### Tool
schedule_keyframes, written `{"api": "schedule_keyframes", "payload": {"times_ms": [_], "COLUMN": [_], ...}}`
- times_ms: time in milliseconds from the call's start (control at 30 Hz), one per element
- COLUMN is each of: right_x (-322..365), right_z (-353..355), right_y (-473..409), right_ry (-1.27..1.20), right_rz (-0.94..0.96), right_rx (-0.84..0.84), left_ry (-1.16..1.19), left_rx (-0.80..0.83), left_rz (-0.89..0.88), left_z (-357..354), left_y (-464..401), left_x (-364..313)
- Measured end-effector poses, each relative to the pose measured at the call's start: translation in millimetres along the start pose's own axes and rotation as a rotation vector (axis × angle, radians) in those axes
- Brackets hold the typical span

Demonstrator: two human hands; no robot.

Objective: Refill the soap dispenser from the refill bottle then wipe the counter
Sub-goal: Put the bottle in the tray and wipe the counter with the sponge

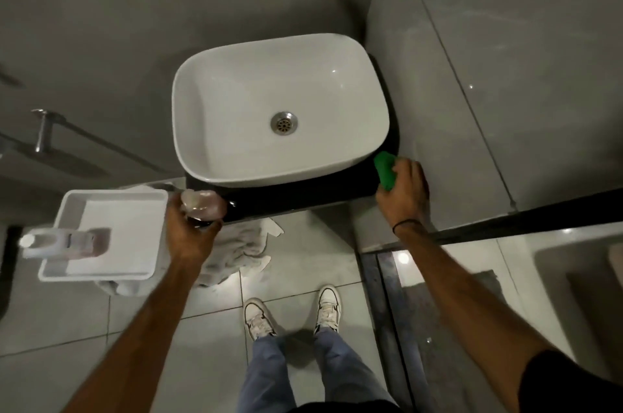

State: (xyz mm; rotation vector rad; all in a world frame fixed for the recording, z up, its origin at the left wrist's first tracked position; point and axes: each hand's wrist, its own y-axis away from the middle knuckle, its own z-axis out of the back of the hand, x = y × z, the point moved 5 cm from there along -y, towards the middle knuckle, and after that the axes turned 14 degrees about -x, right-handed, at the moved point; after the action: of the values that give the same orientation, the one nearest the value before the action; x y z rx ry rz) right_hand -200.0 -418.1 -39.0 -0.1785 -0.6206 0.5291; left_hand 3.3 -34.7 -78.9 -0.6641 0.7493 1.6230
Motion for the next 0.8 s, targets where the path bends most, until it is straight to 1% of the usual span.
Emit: {"api": "schedule_keyframes", "payload": {"times_ms": [33, 100, 133, 167, 200, 300, 367, 467, 533, 600, 733, 800], "right_x": [-1.0, -6.3, -9.9, -12.2, -13.1, -11.1, -1.4, 30.7, 58.0, 91.5, 165.5, 202.1], "right_z": [-12.2, -42.6, -55.4, -64.3, -68.4, -71.2, -72.9, -82.0, -90.5, -101.6, -130.5, -145.3], "right_y": [-2.1, 8.5, 17.7, 24.6, 28.9, 38.2, 47.4, 76.9, 101.5, 128.9, 174.4, 187.4], "right_ry": [0.052, 0.211, 0.263, 0.271, 0.254, 0.221, 0.221, 0.203, 0.176, 0.124, 0.043, 0.016], "right_rz": [0.067, 0.172, 0.219, 0.235, 0.216, 0.076, 0.048, 0.128, 0.139, 0.162, 0.251, 0.265], "right_rx": [0.085, 0.367, 0.458, 0.481, 0.459, 0.391, 0.365, 0.362, 0.359, 0.383, 0.451, 0.472], "left_ry": [-0.016, -0.036, -0.050, -0.071, -0.094, -0.167, -0.212, -0.199, -0.134, -0.077, -0.092, -0.096], "left_rx": [0.034, 0.048, 0.047, 0.057, 0.074, 0.097, 0.108, 0.040, 0.006, 0.003, -0.026, -0.040], "left_rz": [-0.037, -0.109, -0.150, -0.175, -0.187, -0.185, -0.181, -0.173, -0.164, -0.120, -0.093, -0.079], "left_z": [-2.2, -4.6, -5.4, -5.6, -5.3, -1.6, 0.6, 14.2, 26.9, 42.0, 75.5, 92.9], "left_y": [-5.0, -13.0, -17.1, -20.8, -23.3, -35.1, -41.1, -46.0, -48.5, -53.2, -68.3, -75.3], "left_x": [-4.3, -8.6, -10.2, -10.6, -9.8, -0.5, 4.2, 1.6, 3.9, 10.7, 25.6, 34.0]}}
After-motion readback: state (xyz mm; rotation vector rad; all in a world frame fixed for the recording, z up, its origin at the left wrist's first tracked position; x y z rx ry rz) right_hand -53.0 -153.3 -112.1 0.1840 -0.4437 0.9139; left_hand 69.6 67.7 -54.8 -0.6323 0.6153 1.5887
